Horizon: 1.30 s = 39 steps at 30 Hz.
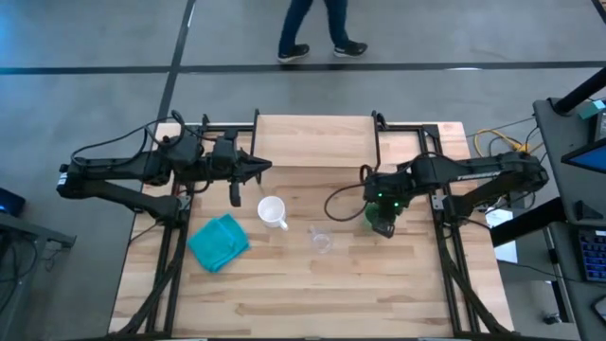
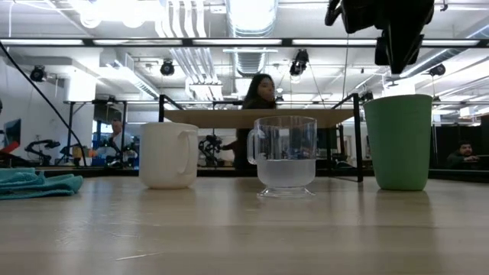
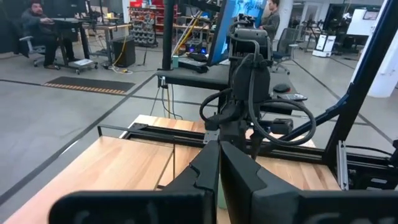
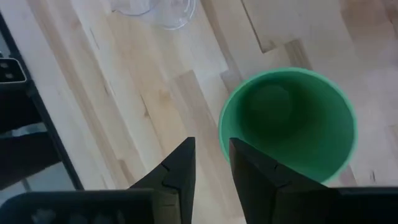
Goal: Stack small to large cups/mugs on shelf
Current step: Put the green mug on the shelf
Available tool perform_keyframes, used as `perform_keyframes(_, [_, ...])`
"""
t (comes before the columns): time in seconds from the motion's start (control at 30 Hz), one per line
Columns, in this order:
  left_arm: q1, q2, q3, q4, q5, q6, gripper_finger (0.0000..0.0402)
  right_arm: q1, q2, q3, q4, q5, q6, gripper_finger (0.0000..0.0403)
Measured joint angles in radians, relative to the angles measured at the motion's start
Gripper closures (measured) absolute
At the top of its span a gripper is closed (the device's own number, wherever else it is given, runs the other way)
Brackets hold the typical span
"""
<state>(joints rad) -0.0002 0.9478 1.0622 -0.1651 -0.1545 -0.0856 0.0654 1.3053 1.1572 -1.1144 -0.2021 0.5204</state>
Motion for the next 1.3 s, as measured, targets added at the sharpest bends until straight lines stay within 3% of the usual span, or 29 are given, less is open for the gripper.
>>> perform_keyframes(0.83, [0.000, 0.000, 0.000, 0.002, -0.019, 0.024, 0.0402, 0.015, 0.222, 0.000, -0.012, 0.006, -0.076, 0.0311])
perform_keyframes(1.1, [0.000, 0.000, 0.000, 0.002, -0.019, 0.073, 0.0402, 0.015, 0.219, 0.002, -0.015, 0.029, -0.084, 0.0384])
perform_keyframes(1.3, [0.000, 0.000, 0.000, 0.002, -0.019, 0.075, 0.0402, 0.014, 0.187, 0.039, -0.056, 0.020, -0.064, 0.0393])
